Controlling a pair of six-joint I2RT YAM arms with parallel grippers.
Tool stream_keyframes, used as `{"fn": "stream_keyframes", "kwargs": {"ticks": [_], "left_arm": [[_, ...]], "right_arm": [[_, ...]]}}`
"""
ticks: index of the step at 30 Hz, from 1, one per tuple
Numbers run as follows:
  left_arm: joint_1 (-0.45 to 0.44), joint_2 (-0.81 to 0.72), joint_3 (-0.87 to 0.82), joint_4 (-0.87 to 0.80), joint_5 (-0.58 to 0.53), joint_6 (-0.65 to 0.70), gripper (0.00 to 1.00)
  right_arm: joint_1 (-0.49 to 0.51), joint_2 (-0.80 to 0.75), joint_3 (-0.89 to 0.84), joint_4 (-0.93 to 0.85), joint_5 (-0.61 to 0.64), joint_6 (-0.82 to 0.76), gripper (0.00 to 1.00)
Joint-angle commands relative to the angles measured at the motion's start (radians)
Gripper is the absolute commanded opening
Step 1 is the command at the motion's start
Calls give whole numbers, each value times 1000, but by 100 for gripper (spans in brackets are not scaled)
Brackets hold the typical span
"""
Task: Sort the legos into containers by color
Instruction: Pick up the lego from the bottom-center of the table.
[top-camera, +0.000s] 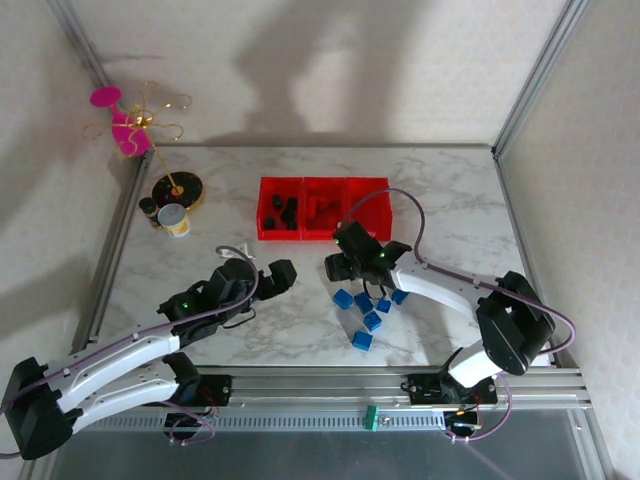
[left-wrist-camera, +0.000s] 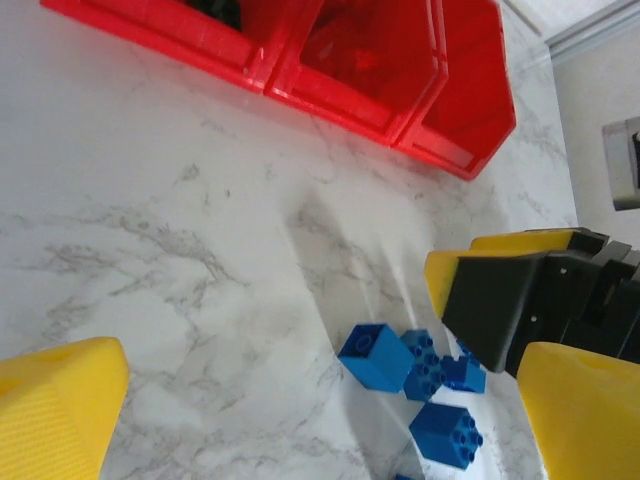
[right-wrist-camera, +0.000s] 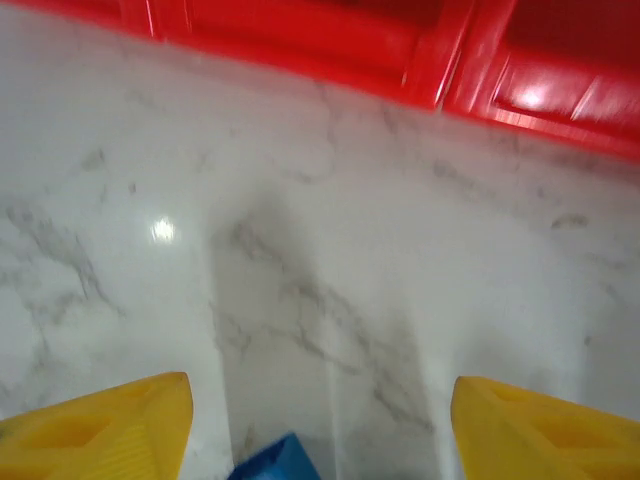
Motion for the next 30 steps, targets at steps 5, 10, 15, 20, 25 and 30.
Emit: {"fn": "stream_keyframes", "kwargs": {"ticks": [5,10,15,20,25,30], "left_arm": [[-60,-4,-24,34,-59,-70,100],[-79,11,-28,44,-72,-82,100],[-87,7,-33,30,-88,-91,100],[-88,2,-41,24,-105,-95,100],[-88,9,-34,18,-104,-93,100],[-88,0,-39,10,-111,-94,100]], "right_arm": [[43,-47,-129,42,-13,41,74],[56,-23,-163,86,-24,45,74],[72,4,-175,96,-25,52,75],[86,24,-182,104,-26,55,75],[122,48,-160,94,-27,56,72],[151,62,-142,97,-44,54,71]]}}
